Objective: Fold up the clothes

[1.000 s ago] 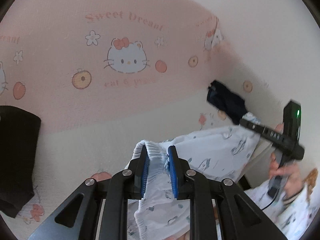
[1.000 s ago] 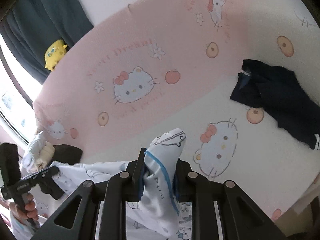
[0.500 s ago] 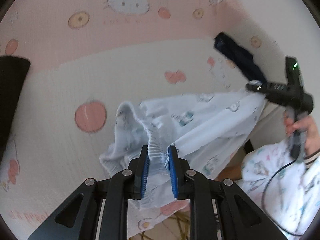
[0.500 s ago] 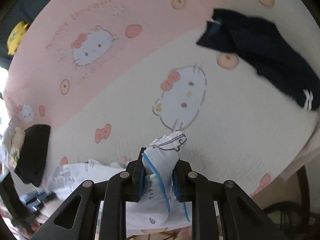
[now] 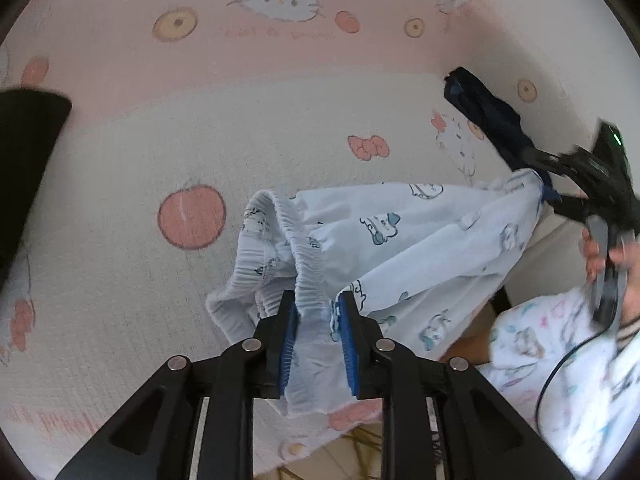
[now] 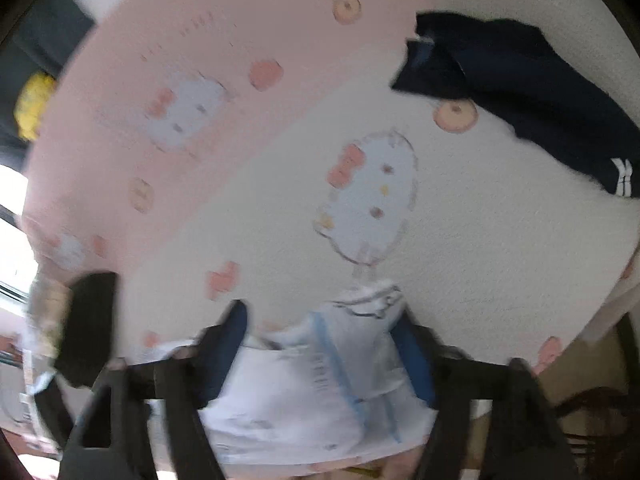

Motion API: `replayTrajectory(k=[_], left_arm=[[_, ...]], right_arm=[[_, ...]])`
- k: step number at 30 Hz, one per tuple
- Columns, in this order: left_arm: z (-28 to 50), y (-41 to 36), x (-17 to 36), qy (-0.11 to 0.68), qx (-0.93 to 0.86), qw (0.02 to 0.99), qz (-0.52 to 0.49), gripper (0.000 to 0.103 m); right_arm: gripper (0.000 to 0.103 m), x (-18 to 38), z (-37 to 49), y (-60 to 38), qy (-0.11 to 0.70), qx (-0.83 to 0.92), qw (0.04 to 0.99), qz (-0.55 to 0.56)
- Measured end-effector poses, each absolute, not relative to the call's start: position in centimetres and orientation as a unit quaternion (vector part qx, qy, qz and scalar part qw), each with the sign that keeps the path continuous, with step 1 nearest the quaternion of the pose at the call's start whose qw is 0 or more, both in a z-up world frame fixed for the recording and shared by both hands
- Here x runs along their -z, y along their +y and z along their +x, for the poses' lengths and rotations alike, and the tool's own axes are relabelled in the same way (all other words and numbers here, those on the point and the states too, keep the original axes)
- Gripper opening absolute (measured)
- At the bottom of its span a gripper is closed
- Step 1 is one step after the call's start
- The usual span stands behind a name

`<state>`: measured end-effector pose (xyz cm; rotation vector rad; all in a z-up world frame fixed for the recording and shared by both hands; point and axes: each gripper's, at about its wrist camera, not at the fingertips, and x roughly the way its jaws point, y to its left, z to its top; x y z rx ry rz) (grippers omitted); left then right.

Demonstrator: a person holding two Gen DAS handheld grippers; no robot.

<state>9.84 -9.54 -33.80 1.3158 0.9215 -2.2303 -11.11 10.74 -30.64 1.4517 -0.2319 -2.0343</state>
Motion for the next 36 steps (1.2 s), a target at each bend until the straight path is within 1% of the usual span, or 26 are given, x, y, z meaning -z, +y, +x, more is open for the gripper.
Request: replayTrajectory(k=[1,3,4,5,6,7,10,13,20,23,29,30,31,32,33,34,36], left_arm=[[10.1,-9.8,33.5,0.338,0.794,0.197,0.465,0.020],[10.6,-10.4,32.8,0.353,0.793,0.202,0.453,0.026],[10.8,-10.6,32.5,0.357,0.793,0.205,0.449,0.041],[11.1,-10.8,32.2,0.361,0.793,0.209,0.445,0.059],[11.3,-11.2,32.0,0.372,0.791,0.213,0.436,0.065],[11.4,-11.5,31.9,0.383,0.789,0.212,0.432,0.069],[11.6,-12.3,31.8,0.411,0.781,0.210,0.420,0.069],[11.1,-12.8,31.7,0.409,0.782,0.210,0.422,0.069],[8.9,-13.1,31.6,0.407,0.786,0.196,0.422,0.069],[8.1,-13.3,32.1,0.403,0.784,0.198,0.429,0.069],[7.2,-13.6,33.4,0.406,0.778,0.200,0.436,0.069],[7.1,-13.6,33.5,0.405,0.778,0.201,0.436,0.069],[7.0,-13.6,33.6,0.404,0.778,0.201,0.437,0.069],[6.8,-13.4,33.7,0.401,0.779,0.201,0.439,0.068],[6.6,-13.3,33.7,0.397,0.779,0.200,0.441,0.066],[6.5,-13.1,33.6,0.390,0.782,0.200,0.444,0.061],[5.9,-12.5,33.5,0.363,0.788,0.200,0.455,0.050]], right_arm=[[0.073,30.0,-10.9,11.4,-0.106,0.768,0.323,0.543],[0.073,29.3,-10.7,12.5,-0.130,0.764,0.332,0.538],[0.073,29.2,-10.6,13.0,-0.139,0.761,0.332,0.540],[0.074,29.2,-10.6,13.6,-0.146,0.759,0.329,0.543],[0.073,29.4,-10.6,14.0,-0.148,0.758,0.322,0.548],[0.073,29.7,-10.6,14.2,-0.146,0.755,0.313,0.557],[0.074,30.7,-10.6,14.5,-0.135,0.749,0.290,0.580],[0.074,31.1,-11.1,14.4,-0.110,0.758,0.268,0.585],[0.074,31.9,-13.4,14.3,-0.114,0.744,0.280,0.596],[0.074,32.5,-14.9,14.4,-0.125,0.736,0.289,0.599],[0.074,33.7,-15.9,13.6,-0.172,0.698,0.333,0.610],[0.072,33.9,-15.9,13.3,-0.172,0.694,0.340,0.611],[0.065,34.0,-15.8,13.1,-0.171,0.689,0.346,0.613],[0.041,34.2,-15.8,12.8,-0.169,0.684,0.351,0.617],[0.032,34.3,-15.6,12.5,-0.162,0.682,0.350,0.622],[0.031,34.4,-15.3,12.3,-0.153,0.681,0.346,0.627],[0.024,34.2,-14.7,11.7,-0.118,0.689,0.342,0.628]])
